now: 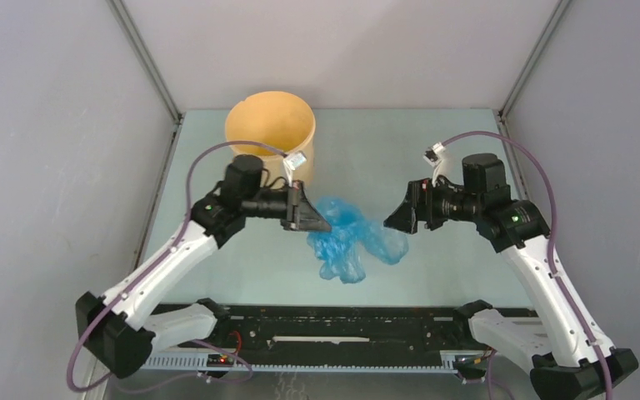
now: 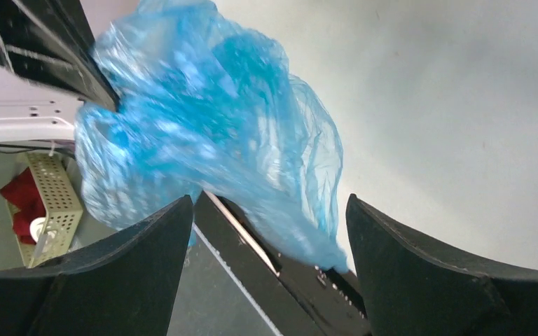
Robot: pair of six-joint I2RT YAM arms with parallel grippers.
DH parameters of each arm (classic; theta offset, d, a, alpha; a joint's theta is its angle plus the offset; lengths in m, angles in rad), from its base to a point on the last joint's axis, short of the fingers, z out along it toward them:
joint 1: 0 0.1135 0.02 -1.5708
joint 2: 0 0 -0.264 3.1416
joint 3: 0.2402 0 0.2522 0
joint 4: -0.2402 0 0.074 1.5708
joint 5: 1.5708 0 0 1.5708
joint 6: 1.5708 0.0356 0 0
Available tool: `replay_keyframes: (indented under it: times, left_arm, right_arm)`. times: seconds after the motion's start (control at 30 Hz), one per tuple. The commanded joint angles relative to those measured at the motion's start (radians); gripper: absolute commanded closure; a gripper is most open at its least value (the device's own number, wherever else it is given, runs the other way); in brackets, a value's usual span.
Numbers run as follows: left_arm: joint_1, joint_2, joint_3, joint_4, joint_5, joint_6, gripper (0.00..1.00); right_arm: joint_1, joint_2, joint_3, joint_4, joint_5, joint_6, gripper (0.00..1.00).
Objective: Put the trash bags into the trash bin
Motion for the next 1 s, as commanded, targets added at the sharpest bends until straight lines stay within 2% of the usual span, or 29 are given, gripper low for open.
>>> replay_keyframes:
  times: [0.0,0.07,0.2,0.27,0.43,0.53,0.7,0.77,0.87,0.93,0.97]
  left_arm:
    - [0.093,-0.112,-0.074,0.298,0.213,-0.281,1.00]
    - [0.100,-0.143,-0.080,0.395,0.231,-0.378,1.00]
    - [0.119,-0.177,-0.055,0.472,0.244,-0.465,1.00]
    - [0.149,-0.185,-0.054,0.519,0.251,-0.516,1.00]
    - [0.188,-0.171,-0.101,0.892,0.285,-0.808,1.00]
    - [0.190,-0.167,-0.098,0.910,0.299,-0.825,1.00]
    - [0.202,-0.140,-0.096,0.899,0.297,-0.824,1.00]
    - [0.202,-0.127,-0.091,0.899,0.287,-0.827,1.00]
    - [0.202,-0.110,-0.085,0.899,0.286,-0.835,1.00]
    - [0.201,-0.100,-0.083,0.898,0.285,-0.842,1.00]
    - [0.202,-0.097,-0.080,0.884,0.280,-0.838,1.00]
  right_arm:
    - [-0.046,-0.070,-0.051,0.208,-0.236,-0.036,0.12]
    - [-0.059,-0.120,-0.118,0.348,-0.298,0.007,0.12]
    - [-0.189,-0.207,-0.255,0.714,-0.481,0.287,0.12]
    - [-0.188,-0.215,-0.256,0.756,-0.503,0.331,0.12]
    - [-0.195,-0.206,-0.244,0.651,-0.473,0.216,0.11]
    - [-0.204,-0.198,-0.231,0.718,-0.510,0.284,0.14]
    - [-0.233,-0.198,-0.220,0.791,-0.620,0.438,0.35]
    - [-0.221,-0.214,-0.218,0.787,-0.606,0.452,0.44]
    - [-0.167,-0.208,-0.217,0.733,-0.564,0.404,0.51]
    - [-0.131,-0.194,-0.217,0.708,-0.541,0.392,0.65]
    - [-0.117,-0.186,-0.213,0.696,-0.530,0.396,0.80]
